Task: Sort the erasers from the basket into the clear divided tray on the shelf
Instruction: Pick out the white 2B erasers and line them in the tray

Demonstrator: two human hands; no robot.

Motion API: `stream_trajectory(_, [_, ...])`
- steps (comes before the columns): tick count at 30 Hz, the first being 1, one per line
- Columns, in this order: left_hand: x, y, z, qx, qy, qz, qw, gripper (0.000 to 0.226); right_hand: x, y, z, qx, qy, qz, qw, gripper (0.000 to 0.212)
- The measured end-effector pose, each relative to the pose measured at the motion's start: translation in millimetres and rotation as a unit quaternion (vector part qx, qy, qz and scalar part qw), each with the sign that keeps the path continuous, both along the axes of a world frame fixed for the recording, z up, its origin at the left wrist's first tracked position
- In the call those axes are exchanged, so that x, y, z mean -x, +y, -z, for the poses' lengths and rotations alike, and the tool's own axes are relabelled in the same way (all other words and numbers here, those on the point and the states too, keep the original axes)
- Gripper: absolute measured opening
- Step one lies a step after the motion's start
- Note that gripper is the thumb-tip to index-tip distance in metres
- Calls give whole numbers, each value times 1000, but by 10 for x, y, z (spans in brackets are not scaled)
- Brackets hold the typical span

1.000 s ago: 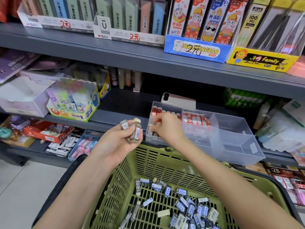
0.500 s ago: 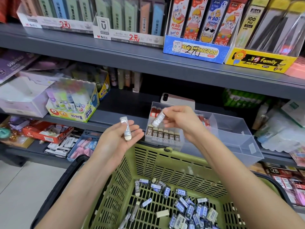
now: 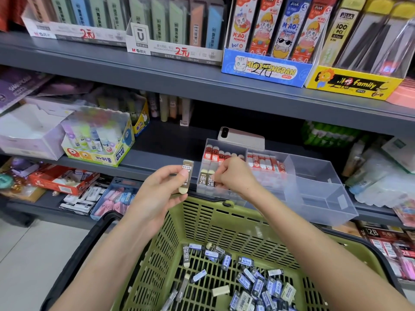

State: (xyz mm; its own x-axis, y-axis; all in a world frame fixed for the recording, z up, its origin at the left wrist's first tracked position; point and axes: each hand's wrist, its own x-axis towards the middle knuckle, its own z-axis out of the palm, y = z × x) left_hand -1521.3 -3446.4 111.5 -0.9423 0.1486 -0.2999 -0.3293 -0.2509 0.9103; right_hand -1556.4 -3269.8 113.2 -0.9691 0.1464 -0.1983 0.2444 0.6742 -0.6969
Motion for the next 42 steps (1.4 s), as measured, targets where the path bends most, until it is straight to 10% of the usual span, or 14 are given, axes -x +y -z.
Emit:
stream_trajectory(4, [-27,33,-21,-6,0,9,1000,38,-64,9,-118,-61,61,-31,996,22])
stream_trajectory(9, [-42,55,-18,38,45,53,997,36,-284,7,-401,208,61,-112,970,20])
stream_trajectory(20, [-48,72,-2,42,141,16,989,40,-373,159,-375,171,17,-185,968,24])
stream_trajectory(25, [-96,110,109,404,337,64,848,33,-199,300,-279,136,76,-3,988,32])
stream_trajectory(29, [-113,151,234,523,393,93,750,42,-169,186,-119,75,83,35,993,24])
stream_trajectory(42, [-75,131,342,545,429,105,713,45,-132,44,6,-161,50,-21,985,16])
